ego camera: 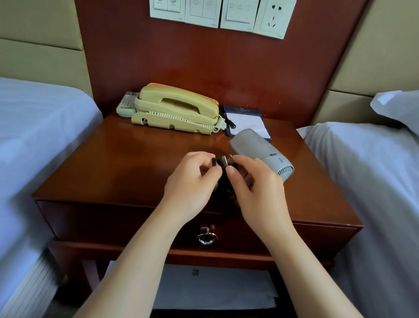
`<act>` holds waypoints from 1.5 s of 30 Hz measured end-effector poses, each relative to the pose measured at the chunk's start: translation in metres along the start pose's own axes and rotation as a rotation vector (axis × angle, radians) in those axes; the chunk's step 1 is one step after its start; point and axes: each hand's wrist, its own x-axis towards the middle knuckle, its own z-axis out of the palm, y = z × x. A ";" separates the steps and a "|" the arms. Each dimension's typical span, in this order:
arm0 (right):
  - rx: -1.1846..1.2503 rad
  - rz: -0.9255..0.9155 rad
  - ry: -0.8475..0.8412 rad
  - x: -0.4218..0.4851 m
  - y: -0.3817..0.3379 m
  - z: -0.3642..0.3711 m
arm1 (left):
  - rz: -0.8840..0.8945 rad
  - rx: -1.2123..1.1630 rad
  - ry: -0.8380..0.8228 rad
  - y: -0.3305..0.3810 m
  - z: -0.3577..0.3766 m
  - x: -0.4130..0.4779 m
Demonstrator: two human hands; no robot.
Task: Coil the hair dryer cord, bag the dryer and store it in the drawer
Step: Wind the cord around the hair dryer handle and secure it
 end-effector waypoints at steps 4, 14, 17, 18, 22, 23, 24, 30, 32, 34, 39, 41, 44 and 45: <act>-0.053 0.024 -0.048 0.000 -0.003 -0.003 | 0.049 0.088 0.010 -0.004 0.002 0.000; 0.015 0.102 -0.008 -0.017 -0.015 0.001 | 0.022 0.107 0.072 -0.003 0.004 0.005; 0.010 0.037 0.042 -0.021 -0.016 0.007 | 0.000 0.008 0.056 -0.005 0.002 0.005; 0.011 0.020 0.052 -0.021 -0.016 0.009 | -0.022 -0.044 0.056 -0.005 0.001 0.005; 0.158 0.061 0.067 -0.020 -0.011 0.013 | -0.055 -0.187 0.045 -0.004 -0.001 0.005; 0.218 0.075 0.057 -0.021 -0.009 0.013 | -0.042 -0.195 0.047 -0.004 0.000 0.005; 0.279 0.087 0.047 -0.021 -0.008 0.013 | -0.024 -0.205 0.053 -0.003 0.000 0.005; 0.403 0.136 0.028 -0.020 -0.002 0.008 | -0.045 -0.249 0.056 -0.004 -0.002 0.009; 0.386 0.110 0.022 -0.019 0.000 0.008 | -0.066 -0.270 0.041 -0.002 -0.002 0.008; 0.344 0.042 0.008 -0.021 -0.001 0.010 | -0.109 -0.301 0.009 -0.001 -0.004 0.009; 0.182 -0.106 -0.029 -0.029 -0.001 0.015 | -0.146 -0.287 -0.066 -0.009 -0.008 0.019; 0.160 -0.088 -0.058 -0.031 -0.001 0.014 | -0.143 -0.288 -0.072 -0.011 -0.008 0.020; 0.155 -0.038 -0.090 -0.032 -0.001 0.012 | -0.126 -0.220 -0.055 -0.010 -0.007 0.020; 0.143 -0.032 -0.100 -0.032 0.000 0.011 | -0.127 -0.209 -0.038 -0.010 -0.006 0.020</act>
